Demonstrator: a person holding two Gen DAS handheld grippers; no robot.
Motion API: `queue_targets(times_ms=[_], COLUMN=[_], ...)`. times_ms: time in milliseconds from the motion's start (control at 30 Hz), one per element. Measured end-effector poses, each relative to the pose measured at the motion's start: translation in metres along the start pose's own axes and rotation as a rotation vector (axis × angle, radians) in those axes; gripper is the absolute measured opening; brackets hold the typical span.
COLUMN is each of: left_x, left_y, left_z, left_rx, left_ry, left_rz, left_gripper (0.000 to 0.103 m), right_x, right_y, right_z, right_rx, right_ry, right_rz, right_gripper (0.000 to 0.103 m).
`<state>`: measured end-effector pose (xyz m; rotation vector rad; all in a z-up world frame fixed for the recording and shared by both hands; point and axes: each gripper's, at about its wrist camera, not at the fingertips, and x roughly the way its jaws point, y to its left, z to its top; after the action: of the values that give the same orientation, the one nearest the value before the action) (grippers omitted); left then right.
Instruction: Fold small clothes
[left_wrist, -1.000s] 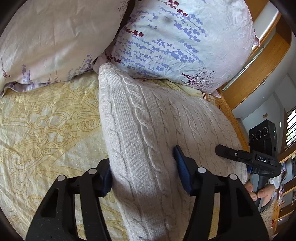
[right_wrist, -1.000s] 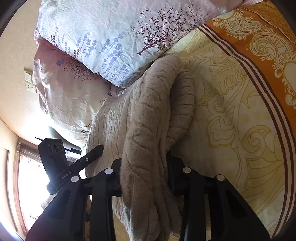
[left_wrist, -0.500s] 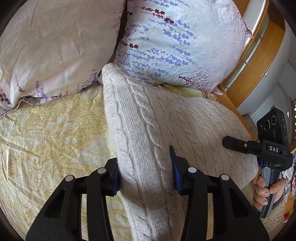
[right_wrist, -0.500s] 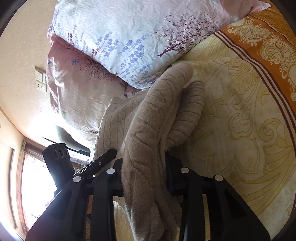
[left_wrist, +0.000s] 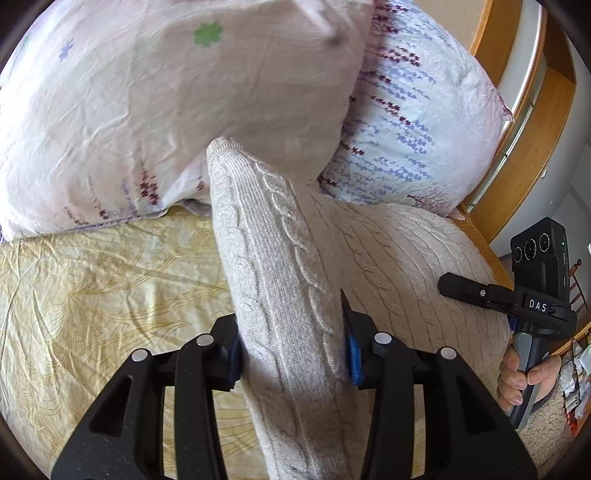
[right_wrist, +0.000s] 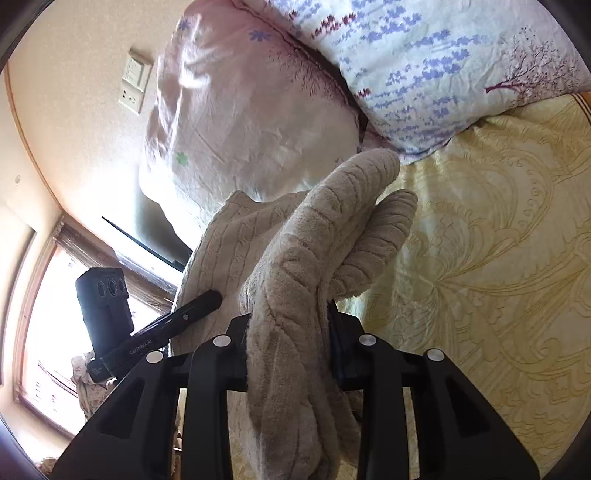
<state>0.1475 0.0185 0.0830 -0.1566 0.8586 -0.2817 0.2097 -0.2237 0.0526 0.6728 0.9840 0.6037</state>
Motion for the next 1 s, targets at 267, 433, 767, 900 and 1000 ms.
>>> queue_targets(times_ms=[267, 433, 767, 900, 1000], left_x=[0.028, 0.006, -0.009, 0.025, 0.039], left_y=[0.052, 0.051, 0.002, -0.005, -0.001], left_z=[-0.019, -0.023, 0.005, 0.017, 0.023], left_rx=[-0.118, -0.053, 0.068, 0.021, -0.003], left_ry=[0.075, -0.018, -0.119, -0.01, 0.043], left_rz=[-0.06, 0.062, 0.065, 0.019, 0.014], left_gripper=[0.053, 0.069, 0.069, 0.055, 0.042], right_x=[0.024, 0.006, -0.006, 0.013, 0.026], right_y=[-0.016, -0.012, -0.03, -0.042, -0.045], right_z=[-0.024, -0.022, 0.019, 0.031, 0.042], right_rx=[0.068, 0.054, 0.199, 0.259, 0.266], right_ry=[0.094, 0.072, -0.067, -0.035, -0.007], right_rz=[-0.077, -0.126, -0.099, -0.116, -0.079], right_gripper=[0.032, 0.047, 0.05, 0.045, 0.037])
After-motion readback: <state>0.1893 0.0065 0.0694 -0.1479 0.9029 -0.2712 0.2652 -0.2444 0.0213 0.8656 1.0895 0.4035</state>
